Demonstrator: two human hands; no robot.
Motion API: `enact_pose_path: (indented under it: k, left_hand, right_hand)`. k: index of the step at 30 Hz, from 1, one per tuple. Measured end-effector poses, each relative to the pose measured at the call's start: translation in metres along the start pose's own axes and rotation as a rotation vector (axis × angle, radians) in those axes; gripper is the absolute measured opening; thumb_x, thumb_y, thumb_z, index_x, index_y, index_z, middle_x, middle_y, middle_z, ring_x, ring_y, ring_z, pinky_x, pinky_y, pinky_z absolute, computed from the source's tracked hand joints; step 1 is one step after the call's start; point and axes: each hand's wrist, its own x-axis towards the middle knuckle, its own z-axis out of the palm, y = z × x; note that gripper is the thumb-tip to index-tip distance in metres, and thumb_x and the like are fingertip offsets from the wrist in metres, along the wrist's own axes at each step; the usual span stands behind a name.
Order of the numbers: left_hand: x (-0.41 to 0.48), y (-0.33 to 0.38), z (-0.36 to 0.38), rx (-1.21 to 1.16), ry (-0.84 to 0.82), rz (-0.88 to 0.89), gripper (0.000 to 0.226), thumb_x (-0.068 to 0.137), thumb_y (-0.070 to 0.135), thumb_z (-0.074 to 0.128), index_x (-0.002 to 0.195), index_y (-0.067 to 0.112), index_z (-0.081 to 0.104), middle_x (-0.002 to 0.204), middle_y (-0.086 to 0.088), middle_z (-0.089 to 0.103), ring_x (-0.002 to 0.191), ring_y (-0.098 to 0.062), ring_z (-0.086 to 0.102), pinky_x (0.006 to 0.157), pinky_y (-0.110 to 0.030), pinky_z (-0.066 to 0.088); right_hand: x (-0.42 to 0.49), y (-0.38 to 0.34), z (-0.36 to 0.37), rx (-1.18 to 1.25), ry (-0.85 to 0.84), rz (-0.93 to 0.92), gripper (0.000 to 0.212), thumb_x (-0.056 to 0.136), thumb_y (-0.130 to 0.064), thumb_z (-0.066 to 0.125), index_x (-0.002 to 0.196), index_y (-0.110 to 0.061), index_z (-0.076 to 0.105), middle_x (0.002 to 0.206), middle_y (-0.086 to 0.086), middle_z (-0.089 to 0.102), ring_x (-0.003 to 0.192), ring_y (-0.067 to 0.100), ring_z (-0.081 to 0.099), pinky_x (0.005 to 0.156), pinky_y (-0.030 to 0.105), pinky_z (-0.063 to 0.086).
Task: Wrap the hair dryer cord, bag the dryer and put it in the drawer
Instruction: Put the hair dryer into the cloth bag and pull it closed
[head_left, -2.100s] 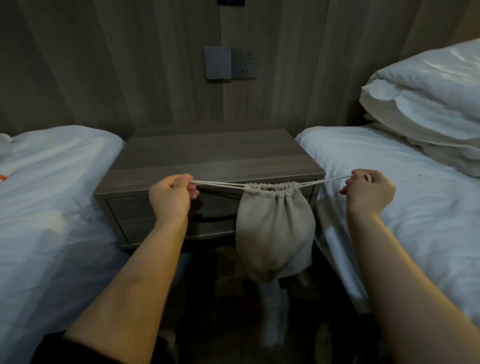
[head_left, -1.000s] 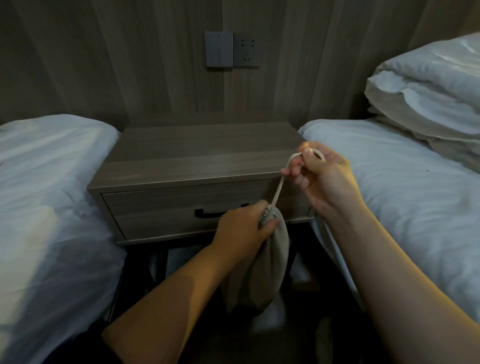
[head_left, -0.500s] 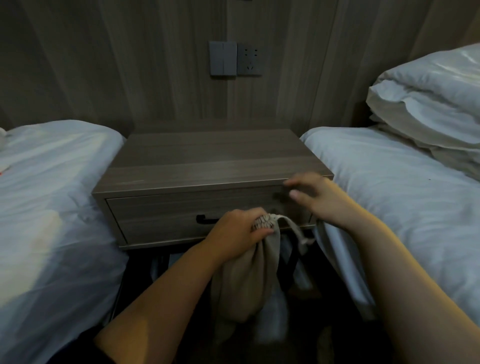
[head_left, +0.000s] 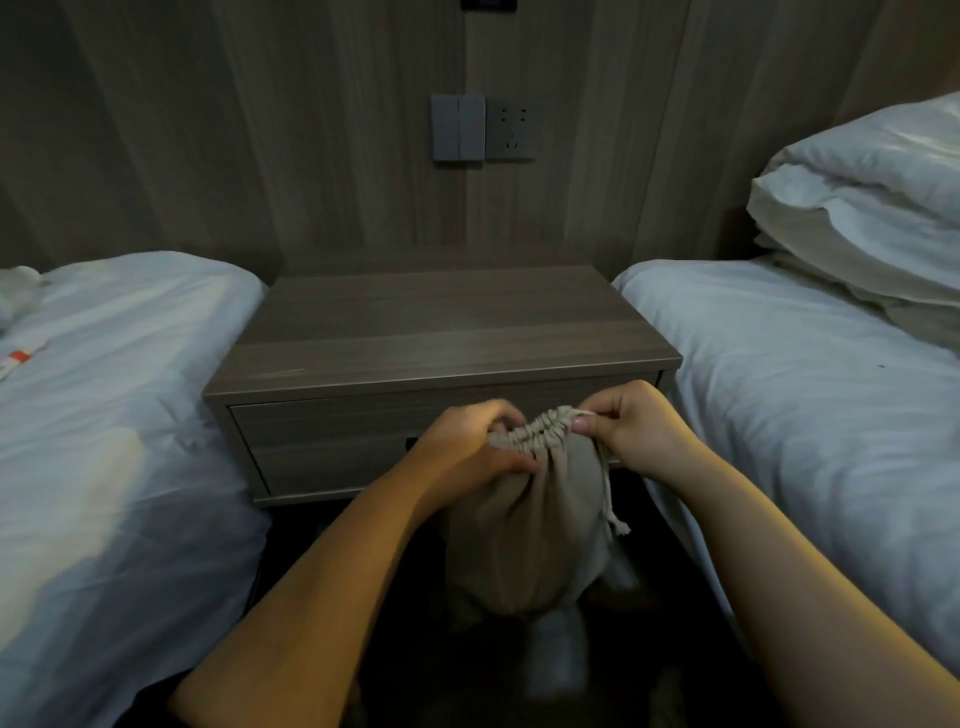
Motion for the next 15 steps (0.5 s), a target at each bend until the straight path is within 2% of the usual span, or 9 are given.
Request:
enact_pose_path:
  k: [2, 5, 6, 8, 9, 11, 13, 15]
  left_hand:
    - [0.0, -0.004, -0.005, 0.07, 0.0, -0.038, 0.031, 0.075, 0.038, 0.07, 0.105, 0.031, 0.066, 0.102, 0.009, 0.066, 0.099, -0.009, 0.059, 0.087, -0.03, 0.048]
    - [0.0, -0.004, -0.006, 0.112, -0.011, -0.069, 0.028, 0.082, 0.037, 0.063, 0.106, 0.024, 0.068, 0.103, 0.007, 0.066, 0.096, -0.009, 0.057, 0.077, -0.026, 0.046]
    - [0.0, -0.001, -0.006, 0.143, -0.022, -0.085, 0.027, 0.083, 0.037, 0.063, 0.105, 0.022, 0.069, 0.1, 0.005, 0.066, 0.092, -0.009, 0.057, 0.071, -0.025, 0.044]
    - [0.002, 0.002, -0.009, 0.23, -0.037, -0.12, 0.025, 0.083, 0.037, 0.064, 0.098, 0.018, 0.071, 0.089, 0.004, 0.065, 0.086, -0.011, 0.056, 0.069, -0.026, 0.044]
    - [0.003, 0.002, -0.011, 0.266, -0.03, -0.134, 0.024, 0.083, 0.037, 0.065, 0.095, 0.017, 0.071, 0.085, 0.004, 0.063, 0.085, -0.012, 0.057, 0.073, -0.027, 0.045]
    - [0.004, 0.001, -0.015, 0.265, 0.011, -0.13, 0.018, 0.085, 0.034, 0.063, 0.089, 0.018, 0.071, 0.076, 0.007, 0.061, 0.083, -0.013, 0.058, 0.078, -0.029, 0.046]
    - [0.004, -0.003, -0.014, 0.202, 0.045, -0.096, 0.014, 0.088, 0.026, 0.06, 0.076, 0.025, 0.067, 0.066, 0.011, 0.058, 0.075, -0.012, 0.057, 0.073, -0.028, 0.043]
    - [0.005, -0.008, -0.008, 0.202, 0.058, -0.086, 0.026, 0.088, 0.021, 0.056, 0.065, 0.029, 0.06, 0.064, 0.011, 0.056, 0.072, -0.012, 0.055, 0.069, -0.026, 0.039]
  right_hand:
    - [0.0, 0.003, 0.0, 0.028, 0.029, -0.001, 0.018, 0.083, -0.011, 0.065, 0.075, 0.003, 0.071, 0.063, 0.009, 0.06, 0.058, 0.005, 0.048, 0.054, 0.02, 0.038]
    - [0.002, 0.005, -0.005, 0.021, 0.023, -0.006, 0.022, 0.083, -0.012, 0.066, 0.063, -0.008, 0.071, 0.057, 0.002, 0.058, 0.052, 0.002, 0.045, 0.053, 0.019, 0.038]
    - [0.003, 0.006, -0.008, -0.013, 0.015, -0.017, 0.028, 0.083, -0.013, 0.066, 0.055, -0.013, 0.067, 0.052, -0.003, 0.053, 0.049, 0.001, 0.042, 0.052, 0.021, 0.036]
    - [0.002, 0.007, -0.014, -0.085, -0.013, -0.043, 0.033, 0.083, -0.013, 0.066, 0.05, -0.009, 0.06, 0.047, -0.006, 0.044, 0.047, 0.001, 0.036, 0.052, 0.024, 0.033]
    - [0.002, 0.008, -0.017, -0.107, -0.027, -0.041, 0.031, 0.083, -0.013, 0.066, 0.052, -0.007, 0.061, 0.047, -0.006, 0.045, 0.047, 0.001, 0.038, 0.052, 0.024, 0.033]
    - [0.0, 0.008, -0.024, -0.138, -0.074, -0.021, 0.028, 0.084, -0.013, 0.065, 0.057, -0.007, 0.066, 0.043, -0.011, 0.052, 0.044, -0.002, 0.045, 0.052, 0.016, 0.036]
    - [0.0, 0.01, -0.027, -0.206, -0.166, 0.019, 0.029, 0.086, -0.014, 0.062, 0.059, -0.008, 0.068, 0.046, -0.011, 0.059, 0.045, -0.005, 0.052, 0.054, 0.011, 0.04]
    - [0.0, 0.015, -0.025, -0.274, -0.187, 0.078, 0.034, 0.088, -0.017, 0.059, 0.055, -0.015, 0.066, 0.047, -0.008, 0.063, 0.048, -0.003, 0.059, 0.063, 0.017, 0.047]
